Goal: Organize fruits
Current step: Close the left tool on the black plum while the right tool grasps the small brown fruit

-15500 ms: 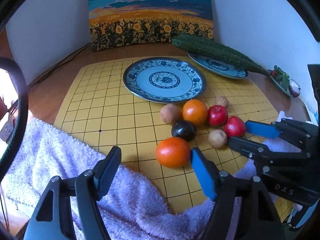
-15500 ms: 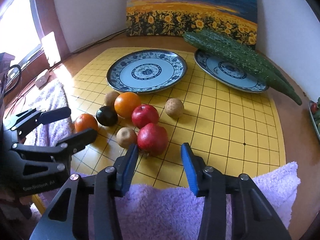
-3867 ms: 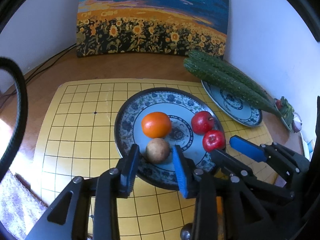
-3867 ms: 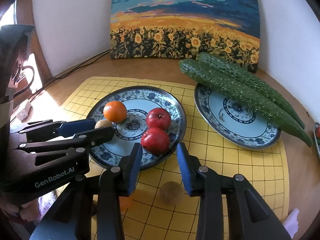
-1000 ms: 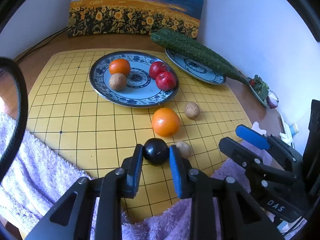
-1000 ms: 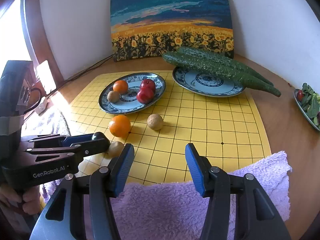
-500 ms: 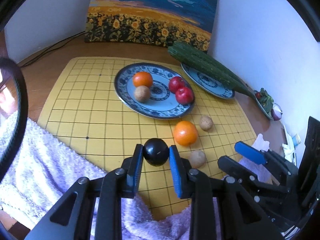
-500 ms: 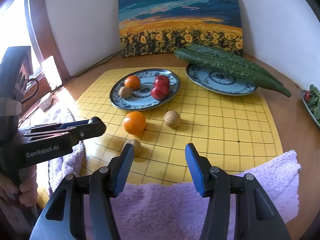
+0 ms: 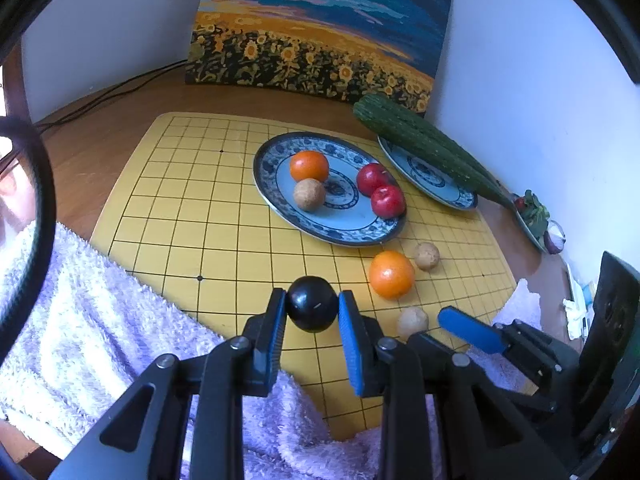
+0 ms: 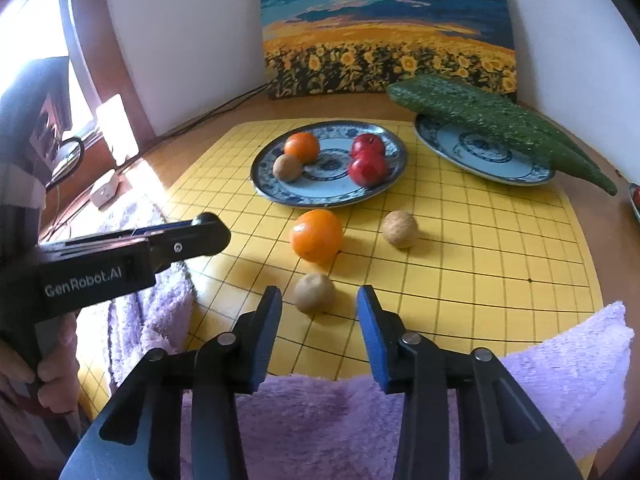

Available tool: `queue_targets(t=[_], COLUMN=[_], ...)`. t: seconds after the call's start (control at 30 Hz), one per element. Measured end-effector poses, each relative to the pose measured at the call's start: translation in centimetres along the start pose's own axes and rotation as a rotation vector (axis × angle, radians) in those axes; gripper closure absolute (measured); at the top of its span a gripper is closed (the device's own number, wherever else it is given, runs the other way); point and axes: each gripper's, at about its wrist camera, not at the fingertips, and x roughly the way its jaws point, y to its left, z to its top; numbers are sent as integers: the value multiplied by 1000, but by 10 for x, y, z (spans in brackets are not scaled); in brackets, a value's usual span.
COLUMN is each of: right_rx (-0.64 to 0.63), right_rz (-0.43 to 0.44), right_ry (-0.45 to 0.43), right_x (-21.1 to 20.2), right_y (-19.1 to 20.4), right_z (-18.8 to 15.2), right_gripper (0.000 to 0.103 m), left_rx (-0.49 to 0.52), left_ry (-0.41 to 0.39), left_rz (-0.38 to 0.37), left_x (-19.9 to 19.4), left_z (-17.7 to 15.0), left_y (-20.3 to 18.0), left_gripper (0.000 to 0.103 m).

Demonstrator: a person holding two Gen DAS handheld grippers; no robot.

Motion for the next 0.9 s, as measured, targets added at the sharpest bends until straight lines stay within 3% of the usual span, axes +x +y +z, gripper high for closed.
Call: queue_targets(t=[0.9], right_rx=[-1], right_rz=[16], right_ry=[2], right_x=[10], right_y=[2], right_z=[4], right_gripper=[77], left_rx=[-5], left_ry=[-1], left_rz=[25], left_x=[2], left_z=[6], left_y=[1], left_gripper=[76])
